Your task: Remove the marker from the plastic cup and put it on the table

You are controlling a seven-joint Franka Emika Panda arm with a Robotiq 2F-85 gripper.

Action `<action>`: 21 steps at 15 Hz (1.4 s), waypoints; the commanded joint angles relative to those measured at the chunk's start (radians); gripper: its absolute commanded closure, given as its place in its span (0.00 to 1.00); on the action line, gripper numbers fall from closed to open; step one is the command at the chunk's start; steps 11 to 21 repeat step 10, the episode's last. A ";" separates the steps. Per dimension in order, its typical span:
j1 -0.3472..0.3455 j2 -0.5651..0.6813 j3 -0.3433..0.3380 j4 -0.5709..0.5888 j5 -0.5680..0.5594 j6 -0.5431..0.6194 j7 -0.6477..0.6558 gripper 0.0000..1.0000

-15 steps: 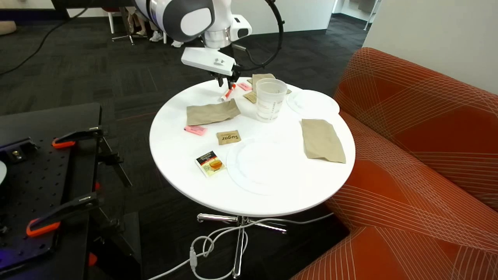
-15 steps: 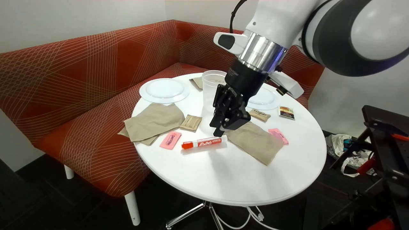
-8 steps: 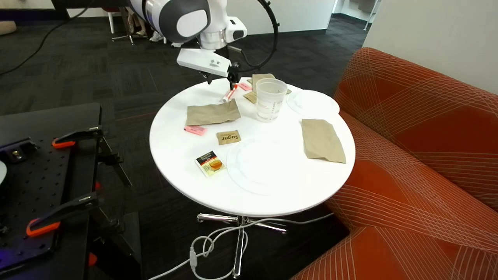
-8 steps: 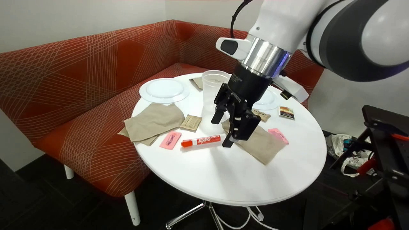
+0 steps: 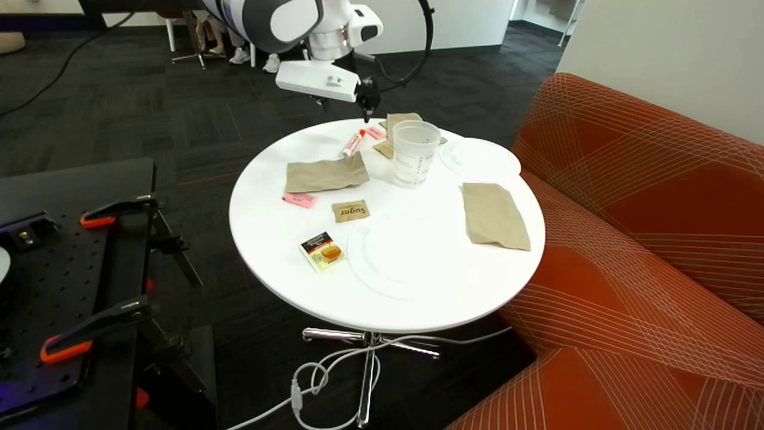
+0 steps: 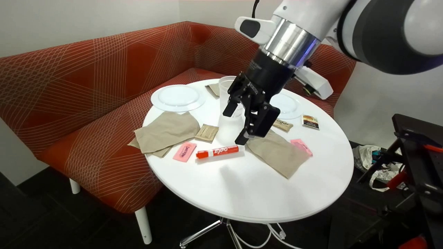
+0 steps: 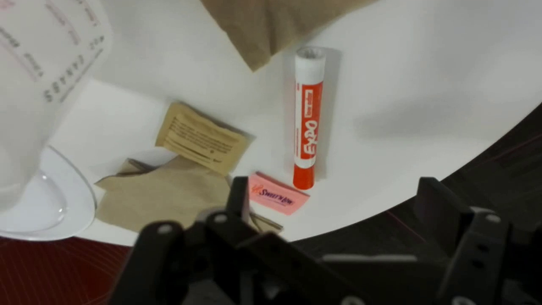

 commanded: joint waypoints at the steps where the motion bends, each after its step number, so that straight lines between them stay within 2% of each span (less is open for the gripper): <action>1: 0.028 -0.119 -0.041 -0.081 -0.030 0.052 0.057 0.00; 6: 0.005 -0.194 -0.027 -0.114 -0.019 0.030 0.027 0.00; 7: 0.008 -0.136 -0.024 -0.070 -0.018 0.025 0.021 0.00; 21: 0.008 -0.138 -0.024 -0.072 -0.017 0.024 0.021 0.00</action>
